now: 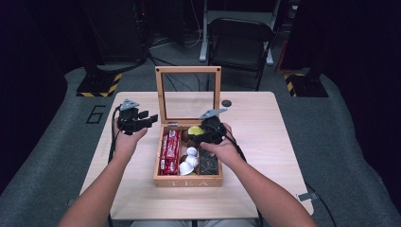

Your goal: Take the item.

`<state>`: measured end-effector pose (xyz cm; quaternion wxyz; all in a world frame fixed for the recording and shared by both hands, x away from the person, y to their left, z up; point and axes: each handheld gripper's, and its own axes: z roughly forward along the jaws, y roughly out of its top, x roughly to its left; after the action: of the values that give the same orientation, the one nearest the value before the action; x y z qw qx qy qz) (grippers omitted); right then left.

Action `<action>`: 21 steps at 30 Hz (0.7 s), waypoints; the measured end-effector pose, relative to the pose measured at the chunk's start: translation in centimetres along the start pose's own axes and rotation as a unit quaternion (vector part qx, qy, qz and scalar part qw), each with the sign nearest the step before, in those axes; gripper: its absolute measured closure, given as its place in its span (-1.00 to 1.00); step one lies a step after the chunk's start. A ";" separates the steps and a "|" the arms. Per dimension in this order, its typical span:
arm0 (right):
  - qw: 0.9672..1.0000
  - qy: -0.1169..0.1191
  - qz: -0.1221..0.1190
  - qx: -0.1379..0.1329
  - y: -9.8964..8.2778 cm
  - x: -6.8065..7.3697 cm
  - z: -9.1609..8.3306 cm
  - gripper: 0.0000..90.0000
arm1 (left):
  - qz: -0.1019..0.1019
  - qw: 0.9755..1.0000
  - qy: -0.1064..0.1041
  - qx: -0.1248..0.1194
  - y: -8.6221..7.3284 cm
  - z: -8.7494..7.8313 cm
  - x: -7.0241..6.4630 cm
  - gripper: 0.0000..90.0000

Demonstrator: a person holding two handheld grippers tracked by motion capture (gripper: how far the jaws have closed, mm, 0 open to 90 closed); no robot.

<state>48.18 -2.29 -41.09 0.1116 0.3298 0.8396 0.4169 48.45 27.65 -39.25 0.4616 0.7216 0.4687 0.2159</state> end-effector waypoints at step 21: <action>0.999 -0.021 0.016 -0.017 -0.2 -1.6 -2.4 -0.17 | 0.000 1.000 0.002 0.000 0.0 0.1 0.0 0.11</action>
<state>48.19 -4.92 -39.84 0.1284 0.3504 0.8243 0.4258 48.51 27.61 -39.33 0.4607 0.7214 0.4693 0.2170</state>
